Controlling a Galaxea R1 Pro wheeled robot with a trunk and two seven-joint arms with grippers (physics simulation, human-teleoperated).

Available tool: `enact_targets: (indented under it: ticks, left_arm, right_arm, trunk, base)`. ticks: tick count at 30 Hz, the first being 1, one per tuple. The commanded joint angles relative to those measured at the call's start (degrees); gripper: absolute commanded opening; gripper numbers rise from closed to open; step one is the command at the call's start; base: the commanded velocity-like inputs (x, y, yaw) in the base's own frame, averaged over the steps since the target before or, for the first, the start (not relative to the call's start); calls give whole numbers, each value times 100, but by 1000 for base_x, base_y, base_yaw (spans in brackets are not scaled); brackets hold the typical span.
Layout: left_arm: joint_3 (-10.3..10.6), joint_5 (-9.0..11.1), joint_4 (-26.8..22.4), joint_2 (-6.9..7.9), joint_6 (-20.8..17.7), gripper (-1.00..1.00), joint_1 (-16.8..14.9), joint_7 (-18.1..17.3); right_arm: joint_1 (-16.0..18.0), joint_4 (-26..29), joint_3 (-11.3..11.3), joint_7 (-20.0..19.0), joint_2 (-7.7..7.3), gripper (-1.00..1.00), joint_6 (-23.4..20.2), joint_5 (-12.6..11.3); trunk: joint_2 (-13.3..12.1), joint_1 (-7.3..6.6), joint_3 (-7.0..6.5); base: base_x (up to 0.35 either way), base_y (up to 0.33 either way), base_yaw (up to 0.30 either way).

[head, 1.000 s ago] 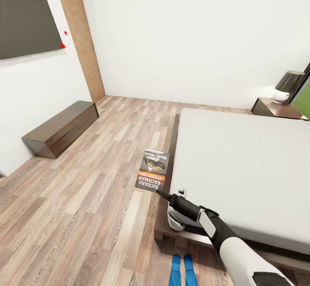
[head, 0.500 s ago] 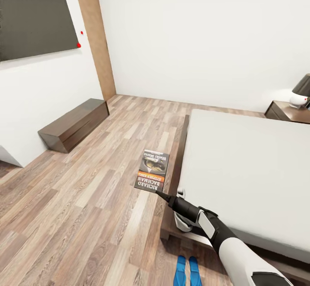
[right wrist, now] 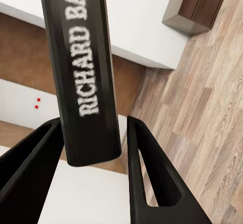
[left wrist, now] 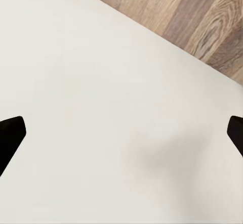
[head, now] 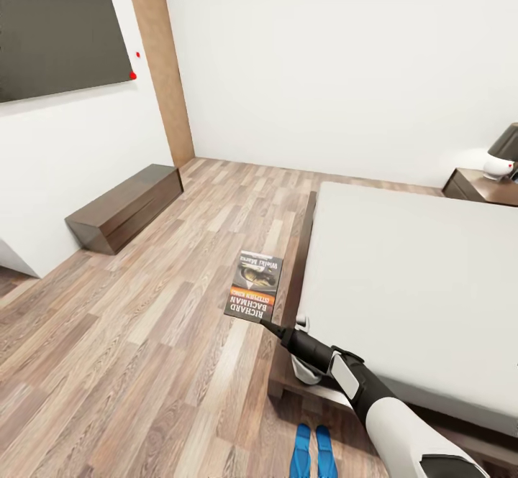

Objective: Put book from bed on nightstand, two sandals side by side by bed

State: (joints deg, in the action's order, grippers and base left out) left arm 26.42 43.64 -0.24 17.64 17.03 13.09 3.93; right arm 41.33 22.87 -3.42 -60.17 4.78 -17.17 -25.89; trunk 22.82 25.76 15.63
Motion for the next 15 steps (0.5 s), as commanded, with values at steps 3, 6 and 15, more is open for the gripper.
enact_targets:
  ticks: [3, 6, 15]
  left_arm:
    - [48, 13, -3, -2, 18, 100, 0, 29]
    - [48, 13, -3, -21, 19, 100, 0, 29]
    - [48, 15, 2, -61, 13, 100, 0, 29]
  right_arm:
    - [5, -16, -36, -15, 5, -100, -59, -4]
    - [5, -54, -36, -14, 5, -100, -59, -4]
    - [5, -94, -39, -16, 5, -100, -57, 0]
  trunk:
    - [10, 2, 9]
    - [10, 2, 9]
    - [10, 2, 9]
  base:
    - [-50, 0, 0]
    - [-26, 0, 0]
    - [-55, 28, 0]
